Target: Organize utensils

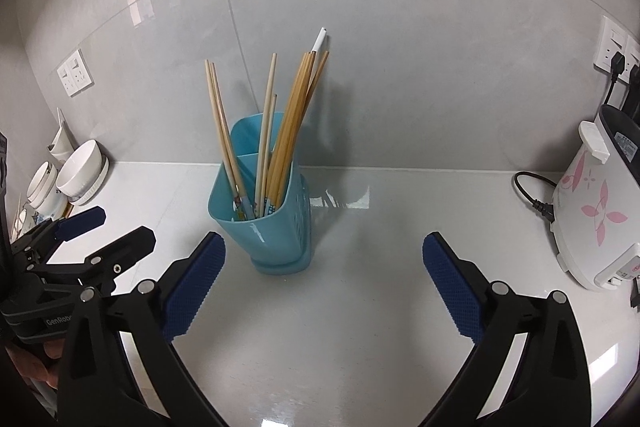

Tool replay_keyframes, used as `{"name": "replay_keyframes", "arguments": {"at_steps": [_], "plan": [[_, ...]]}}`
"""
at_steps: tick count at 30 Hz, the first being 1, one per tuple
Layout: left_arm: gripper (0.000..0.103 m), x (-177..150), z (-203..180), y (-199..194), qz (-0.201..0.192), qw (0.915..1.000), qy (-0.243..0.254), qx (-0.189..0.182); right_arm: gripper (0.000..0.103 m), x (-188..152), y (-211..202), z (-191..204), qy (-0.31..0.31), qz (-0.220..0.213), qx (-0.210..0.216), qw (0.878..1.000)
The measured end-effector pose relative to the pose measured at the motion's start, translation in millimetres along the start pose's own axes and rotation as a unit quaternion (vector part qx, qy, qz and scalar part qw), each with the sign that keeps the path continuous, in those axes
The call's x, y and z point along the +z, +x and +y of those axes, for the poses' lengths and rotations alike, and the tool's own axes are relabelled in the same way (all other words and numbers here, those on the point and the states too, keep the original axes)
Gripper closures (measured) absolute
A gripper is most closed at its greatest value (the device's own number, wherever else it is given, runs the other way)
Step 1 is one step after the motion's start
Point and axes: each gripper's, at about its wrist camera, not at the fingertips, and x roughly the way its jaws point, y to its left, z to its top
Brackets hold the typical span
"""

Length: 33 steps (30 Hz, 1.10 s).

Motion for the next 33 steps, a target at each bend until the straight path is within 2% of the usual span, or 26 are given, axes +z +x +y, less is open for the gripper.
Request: {"name": "replay_keyframes", "arguments": {"at_steps": [33], "plan": [[0.006,-1.1,-0.8,7.0,0.007,0.9999,0.004,0.006,0.008,-3.5,6.7,-2.7,0.005,0.012,0.004,1.0]]}}
